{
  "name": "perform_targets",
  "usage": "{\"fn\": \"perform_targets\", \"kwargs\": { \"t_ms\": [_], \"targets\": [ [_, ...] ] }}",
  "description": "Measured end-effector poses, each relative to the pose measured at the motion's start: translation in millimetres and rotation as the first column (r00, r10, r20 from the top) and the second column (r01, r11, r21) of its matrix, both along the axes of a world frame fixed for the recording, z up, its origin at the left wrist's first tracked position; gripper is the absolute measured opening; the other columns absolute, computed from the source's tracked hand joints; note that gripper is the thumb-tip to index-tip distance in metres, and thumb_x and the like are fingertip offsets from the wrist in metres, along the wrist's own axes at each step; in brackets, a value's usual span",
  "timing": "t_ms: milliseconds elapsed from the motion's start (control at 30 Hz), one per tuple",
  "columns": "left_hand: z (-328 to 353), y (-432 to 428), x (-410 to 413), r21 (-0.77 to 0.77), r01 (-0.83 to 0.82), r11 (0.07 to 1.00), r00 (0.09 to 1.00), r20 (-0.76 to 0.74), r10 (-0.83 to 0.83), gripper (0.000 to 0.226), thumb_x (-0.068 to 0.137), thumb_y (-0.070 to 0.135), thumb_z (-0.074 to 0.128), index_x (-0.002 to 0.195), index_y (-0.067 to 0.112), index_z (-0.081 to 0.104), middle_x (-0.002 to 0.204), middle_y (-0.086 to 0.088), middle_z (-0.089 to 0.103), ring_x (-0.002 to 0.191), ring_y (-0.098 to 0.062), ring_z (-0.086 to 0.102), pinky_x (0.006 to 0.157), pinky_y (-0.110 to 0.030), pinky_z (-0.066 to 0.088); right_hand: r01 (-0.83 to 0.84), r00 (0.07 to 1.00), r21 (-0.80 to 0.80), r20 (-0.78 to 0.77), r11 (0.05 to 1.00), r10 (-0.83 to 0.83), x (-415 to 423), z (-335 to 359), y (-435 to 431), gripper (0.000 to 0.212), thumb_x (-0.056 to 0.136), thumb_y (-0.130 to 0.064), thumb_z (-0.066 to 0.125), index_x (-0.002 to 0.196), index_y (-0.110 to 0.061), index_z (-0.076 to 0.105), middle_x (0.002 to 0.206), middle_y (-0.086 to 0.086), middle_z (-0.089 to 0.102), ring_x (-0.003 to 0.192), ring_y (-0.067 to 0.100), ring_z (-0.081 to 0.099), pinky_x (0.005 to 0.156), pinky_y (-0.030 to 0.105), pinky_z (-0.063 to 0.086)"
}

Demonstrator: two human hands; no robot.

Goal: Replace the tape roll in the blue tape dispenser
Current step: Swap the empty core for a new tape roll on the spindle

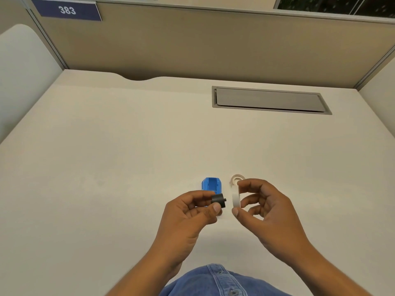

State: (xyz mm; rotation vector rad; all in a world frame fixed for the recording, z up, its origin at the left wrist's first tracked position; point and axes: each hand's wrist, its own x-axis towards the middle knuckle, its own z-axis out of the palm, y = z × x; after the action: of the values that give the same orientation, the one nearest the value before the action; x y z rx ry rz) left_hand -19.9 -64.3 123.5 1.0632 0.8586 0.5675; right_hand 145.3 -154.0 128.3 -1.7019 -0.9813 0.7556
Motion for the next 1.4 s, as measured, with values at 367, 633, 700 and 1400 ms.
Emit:
{"fn": "perform_targets", "kwargs": {
  "t_ms": [367,633,700,1400],
  "targets": [
    [-10,3,3,0.018,0.003,1.000,0.996,-0.084,-0.002,0.020,0.082,0.013,0.074,0.097,0.026,0.074,0.095,0.004,0.078,0.085,-0.015,0.072,0.069,-0.024,0.059,0.104,0.975,-0.184,0.212,0.978,-0.064,35,-49,1,0.041,0.066,-0.017,0.084,0.094,-0.036,0.060,0.098,-0.018,0.064,0.080,0.003,0.061,0.056,0.014,0.049],
    [-19,4,4,0.019,0.000,1.000,0.989,-0.145,0.003,0.023,0.082,0.012,0.073,0.097,0.029,0.073,0.094,0.007,0.077,0.084,-0.011,0.071,0.067,-0.021,0.057,0.132,0.965,-0.303,0.257,0.944,-0.053,55,-95,0,0.038,0.067,-0.019,0.084,0.098,-0.031,0.067,0.099,-0.014,0.066,0.070,0.005,0.063,0.062,0.013,0.045],
    [-21,4,5,0.021,-0.006,1.000,0.986,-0.164,0.009,0.025,0.082,0.009,0.072,0.097,0.029,0.073,0.093,0.008,0.077,0.083,-0.011,0.070,0.067,-0.022,0.057,0.135,0.960,-0.320,0.277,0.938,-0.044,58,-103,-1,0.036,0.067,-0.015,0.081,0.097,-0.029,0.067,0.100,-0.011,0.066,0.069,0.008,0.063,0.064,0.017,0.047],
    [-28,4,7,-0.001,-0.020,1.000,0.986,-0.167,0.020,0.024,0.082,0.009,0.072,0.100,0.025,0.072,0.095,0.007,0.077,0.085,-0.014,0.070,0.070,-0.027,0.055,0.140,0.942,-0.350,0.336,0.926,-0.016,64,-116,3,0.041,0.068,-0.020,0.080,0.105,-0.028,0.064,0.102,-0.011,0.063,0.072,0.004,0.060,0.066,0.014,0.043]
  ]
}}
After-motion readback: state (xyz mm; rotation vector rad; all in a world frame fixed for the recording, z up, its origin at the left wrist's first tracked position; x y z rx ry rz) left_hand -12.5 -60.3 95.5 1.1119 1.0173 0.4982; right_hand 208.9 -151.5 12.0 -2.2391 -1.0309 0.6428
